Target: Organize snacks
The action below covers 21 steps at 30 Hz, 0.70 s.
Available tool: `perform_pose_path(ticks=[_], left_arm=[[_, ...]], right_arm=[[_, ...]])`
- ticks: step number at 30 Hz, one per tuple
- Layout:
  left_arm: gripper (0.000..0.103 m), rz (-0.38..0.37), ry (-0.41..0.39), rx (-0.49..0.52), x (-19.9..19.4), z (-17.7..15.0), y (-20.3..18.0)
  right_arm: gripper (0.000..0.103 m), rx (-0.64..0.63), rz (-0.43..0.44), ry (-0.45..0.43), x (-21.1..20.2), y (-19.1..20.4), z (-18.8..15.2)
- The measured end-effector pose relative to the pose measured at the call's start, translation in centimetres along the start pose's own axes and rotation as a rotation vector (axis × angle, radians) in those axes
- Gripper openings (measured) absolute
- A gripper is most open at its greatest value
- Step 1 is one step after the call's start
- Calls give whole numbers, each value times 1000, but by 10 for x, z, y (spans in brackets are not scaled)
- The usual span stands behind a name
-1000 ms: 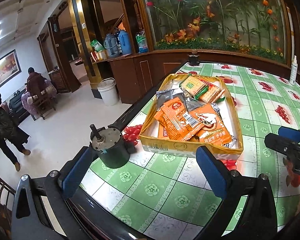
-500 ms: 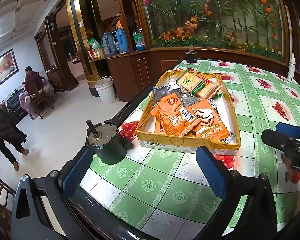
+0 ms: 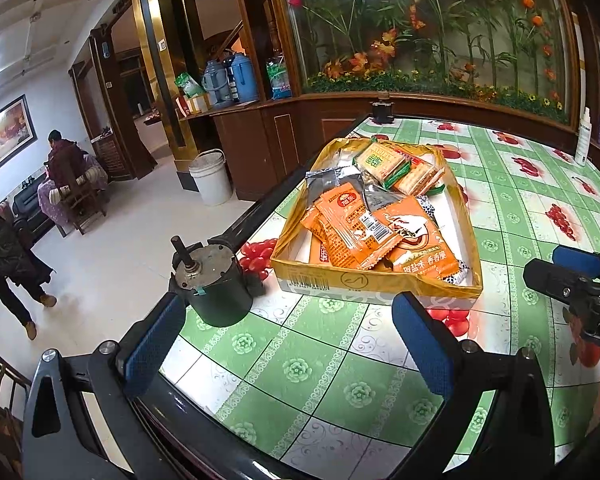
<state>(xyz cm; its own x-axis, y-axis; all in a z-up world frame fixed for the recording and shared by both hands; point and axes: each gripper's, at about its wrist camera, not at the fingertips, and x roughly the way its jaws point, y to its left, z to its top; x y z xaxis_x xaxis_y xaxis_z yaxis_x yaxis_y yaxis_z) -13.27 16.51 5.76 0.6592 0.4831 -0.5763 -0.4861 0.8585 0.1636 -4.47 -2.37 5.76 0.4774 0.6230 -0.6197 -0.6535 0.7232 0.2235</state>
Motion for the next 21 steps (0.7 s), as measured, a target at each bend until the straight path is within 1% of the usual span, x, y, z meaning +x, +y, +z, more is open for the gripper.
perform_pose_path(ticks=[5,10,21], left_arm=[[103,-9,11,-13,3,-2,1],[103,-2,28,-13,8,-5,-1],[103,-2,36,-20,10,-7,0]], right_arm=[[71,-6,-1,3,2,1,-2],[71,-20,-8,-6,0,4,-3],[71,-23,-7,-8,-1,4,-3]])
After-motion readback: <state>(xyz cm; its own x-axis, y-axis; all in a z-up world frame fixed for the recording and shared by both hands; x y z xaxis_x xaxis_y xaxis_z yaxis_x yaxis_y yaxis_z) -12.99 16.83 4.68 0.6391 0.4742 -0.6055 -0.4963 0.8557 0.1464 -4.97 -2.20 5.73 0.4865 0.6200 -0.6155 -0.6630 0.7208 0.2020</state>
